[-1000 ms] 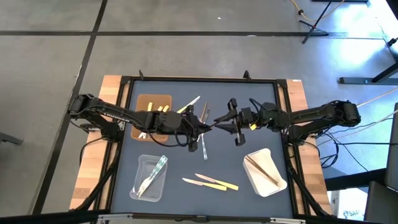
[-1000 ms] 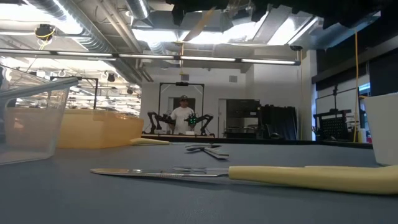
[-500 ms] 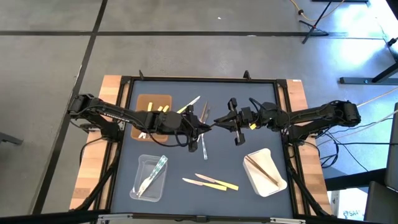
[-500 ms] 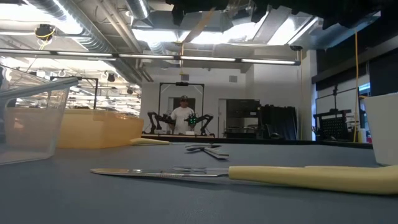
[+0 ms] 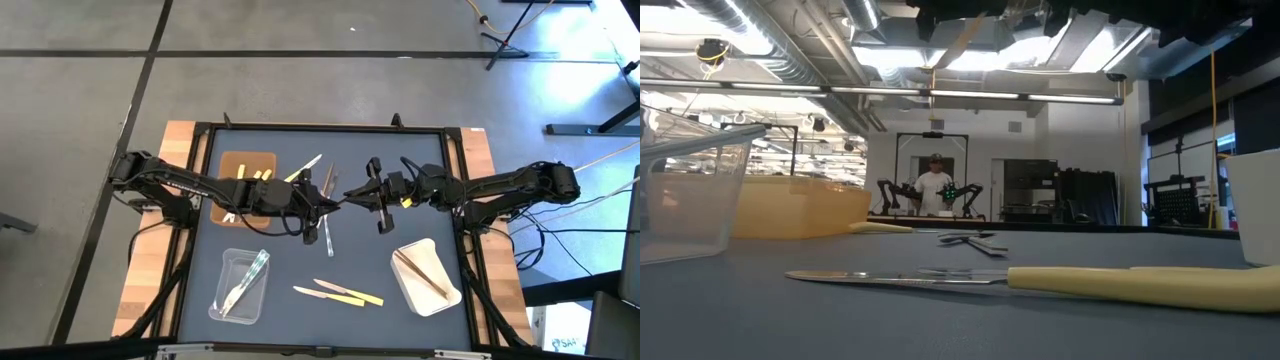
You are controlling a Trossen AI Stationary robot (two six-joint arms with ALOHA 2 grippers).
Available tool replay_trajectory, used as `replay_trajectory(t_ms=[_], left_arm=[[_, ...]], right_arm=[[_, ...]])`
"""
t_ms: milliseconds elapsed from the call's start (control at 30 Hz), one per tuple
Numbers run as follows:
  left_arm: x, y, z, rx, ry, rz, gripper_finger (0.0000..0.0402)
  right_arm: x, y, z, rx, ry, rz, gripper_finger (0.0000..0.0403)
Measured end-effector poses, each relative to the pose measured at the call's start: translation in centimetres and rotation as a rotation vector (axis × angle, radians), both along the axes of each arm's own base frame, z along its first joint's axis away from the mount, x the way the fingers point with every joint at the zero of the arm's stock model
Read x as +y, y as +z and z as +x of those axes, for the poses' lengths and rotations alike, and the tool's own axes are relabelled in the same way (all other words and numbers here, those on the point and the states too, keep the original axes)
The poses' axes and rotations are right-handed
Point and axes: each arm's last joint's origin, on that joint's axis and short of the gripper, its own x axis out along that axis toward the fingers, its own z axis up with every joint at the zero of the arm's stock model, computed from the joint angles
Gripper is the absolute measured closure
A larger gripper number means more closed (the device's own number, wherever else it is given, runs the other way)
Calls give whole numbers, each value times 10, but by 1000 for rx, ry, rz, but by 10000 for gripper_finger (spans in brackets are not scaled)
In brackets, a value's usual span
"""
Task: Sort silverware by color (type)
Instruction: Put the gold knife into the white bin
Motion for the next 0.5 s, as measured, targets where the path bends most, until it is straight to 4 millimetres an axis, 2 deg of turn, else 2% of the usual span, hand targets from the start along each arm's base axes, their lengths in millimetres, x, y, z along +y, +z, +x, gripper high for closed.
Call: replay_trajectory(t_ms=[100,367,500], left_arm=[[0,0,0,-1,2,-5,363],[1,0,0,-1,25,1,296],[1,-2,-1,15,26,2,280]], right_arm=[[0,0,0,1,0,0,398],[-1,0,0,6,-22,8,399],[-1,4,-3,-2,-17,30,400]])
